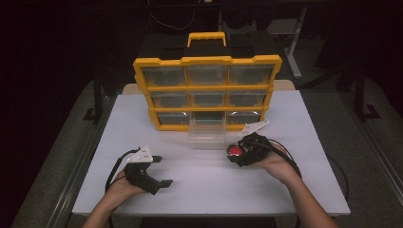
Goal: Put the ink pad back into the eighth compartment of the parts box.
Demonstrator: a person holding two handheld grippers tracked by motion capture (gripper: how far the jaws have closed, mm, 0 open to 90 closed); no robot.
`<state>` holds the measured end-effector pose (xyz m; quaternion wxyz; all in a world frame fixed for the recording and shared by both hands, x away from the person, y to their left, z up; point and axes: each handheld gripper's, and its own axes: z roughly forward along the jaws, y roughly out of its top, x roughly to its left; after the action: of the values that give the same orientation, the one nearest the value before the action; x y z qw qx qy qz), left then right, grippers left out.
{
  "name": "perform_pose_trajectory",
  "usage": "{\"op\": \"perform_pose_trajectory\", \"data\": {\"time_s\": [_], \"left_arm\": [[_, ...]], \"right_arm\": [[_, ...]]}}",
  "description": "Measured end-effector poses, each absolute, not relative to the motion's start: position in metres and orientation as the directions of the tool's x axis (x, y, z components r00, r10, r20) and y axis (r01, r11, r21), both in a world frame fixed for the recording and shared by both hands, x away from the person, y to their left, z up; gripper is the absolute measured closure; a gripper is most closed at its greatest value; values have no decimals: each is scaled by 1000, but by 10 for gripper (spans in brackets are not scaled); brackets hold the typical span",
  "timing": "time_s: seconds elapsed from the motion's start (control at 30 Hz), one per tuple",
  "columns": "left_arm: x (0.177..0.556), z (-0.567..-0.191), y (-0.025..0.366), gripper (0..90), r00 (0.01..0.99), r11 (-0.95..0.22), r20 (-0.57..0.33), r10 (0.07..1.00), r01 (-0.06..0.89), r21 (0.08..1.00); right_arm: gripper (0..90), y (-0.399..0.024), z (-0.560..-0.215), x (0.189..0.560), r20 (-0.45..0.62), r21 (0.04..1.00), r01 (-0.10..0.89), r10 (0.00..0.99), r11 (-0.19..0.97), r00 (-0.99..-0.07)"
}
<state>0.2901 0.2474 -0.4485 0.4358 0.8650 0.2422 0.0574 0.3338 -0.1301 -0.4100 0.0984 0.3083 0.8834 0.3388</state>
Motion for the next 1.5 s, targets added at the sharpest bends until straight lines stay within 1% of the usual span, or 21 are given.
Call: {"op": "perform_pose_trajectory", "data": {"time_s": [0.3,0.77,1.5], "left_arm": [[290,-448,248,0,875,-504,-110,470,369,781],[291,-449,247,0,874,-505,-110,473,371,779],[291,-448,248,0,872,-500,-114,475,375,780]], "right_arm": [[287,-130,-403,336,25,651,470,603,596,-797],[287,-139,-387,340,33,663,472,606,582,-794],[287,-138,-350,351,4,677,447,604,585,-797]]}}
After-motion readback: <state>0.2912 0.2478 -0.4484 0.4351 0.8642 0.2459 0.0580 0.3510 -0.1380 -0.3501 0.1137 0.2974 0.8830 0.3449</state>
